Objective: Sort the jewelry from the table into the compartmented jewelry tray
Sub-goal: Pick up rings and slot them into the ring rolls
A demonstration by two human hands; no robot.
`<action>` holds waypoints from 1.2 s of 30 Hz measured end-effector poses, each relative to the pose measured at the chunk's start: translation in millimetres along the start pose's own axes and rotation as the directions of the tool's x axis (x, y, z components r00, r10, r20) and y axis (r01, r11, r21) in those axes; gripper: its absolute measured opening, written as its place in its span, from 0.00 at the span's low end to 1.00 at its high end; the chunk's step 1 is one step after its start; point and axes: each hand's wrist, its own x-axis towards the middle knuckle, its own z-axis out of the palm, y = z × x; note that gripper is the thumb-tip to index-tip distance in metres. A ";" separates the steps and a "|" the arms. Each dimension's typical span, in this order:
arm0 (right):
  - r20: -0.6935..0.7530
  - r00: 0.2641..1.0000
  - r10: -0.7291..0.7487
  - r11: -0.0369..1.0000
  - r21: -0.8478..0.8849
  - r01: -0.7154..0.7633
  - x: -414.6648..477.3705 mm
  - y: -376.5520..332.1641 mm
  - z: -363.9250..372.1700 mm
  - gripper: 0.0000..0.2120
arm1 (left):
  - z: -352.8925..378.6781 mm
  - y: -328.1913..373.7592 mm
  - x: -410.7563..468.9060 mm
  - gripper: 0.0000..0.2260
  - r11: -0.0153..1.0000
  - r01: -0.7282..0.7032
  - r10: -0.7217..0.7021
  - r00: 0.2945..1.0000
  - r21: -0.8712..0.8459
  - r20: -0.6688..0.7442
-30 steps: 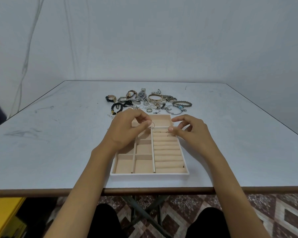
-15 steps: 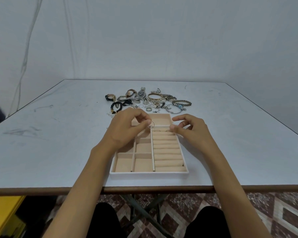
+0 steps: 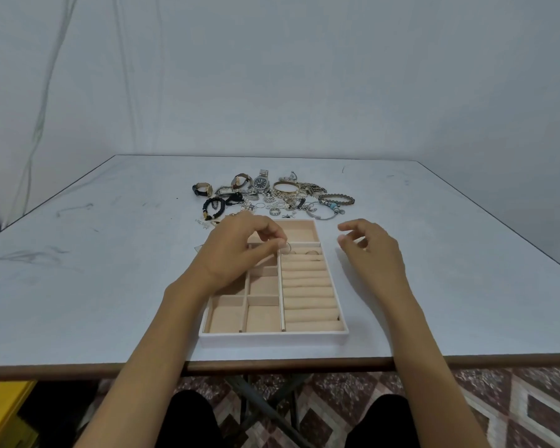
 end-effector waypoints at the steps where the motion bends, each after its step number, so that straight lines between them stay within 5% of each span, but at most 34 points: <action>1: 0.005 1.000 -0.019 0.998 -0.059 0.019 -3.4 2.3 -0.8 0.11 | 0.3 -0.4 0.3 0.05 1.000 -0.008 0.008 1.000 0.005 0.007; 6: 0.320 0.947 -0.005 0.904 -0.404 0.141 -21.2 12.9 2.5 0.22 | 1.9 -0.5 3.2 0.09 0.996 -0.067 0.065 0.997 0.060 0.028; 17: 0.375 0.926 0.047 0.786 -0.586 0.197 -21.6 12.0 4.5 0.24 | 5.1 -1.4 8.5 0.11 0.964 -0.137 0.122 0.990 0.226 0.076; 30: 0.352 0.936 0.013 0.822 -0.537 0.191 -23.7 11.6 3.3 0.24 | 6.0 -4.8 8.4 0.10 0.959 -0.187 0.156 0.976 0.215 0.153; 36: 0.190 0.942 -0.278 0.958 -0.016 0.286 -29.4 4.5 1.4 0.14 | 3.2 -3.5 4.6 0.12 0.975 -0.154 0.136 0.984 0.163 0.116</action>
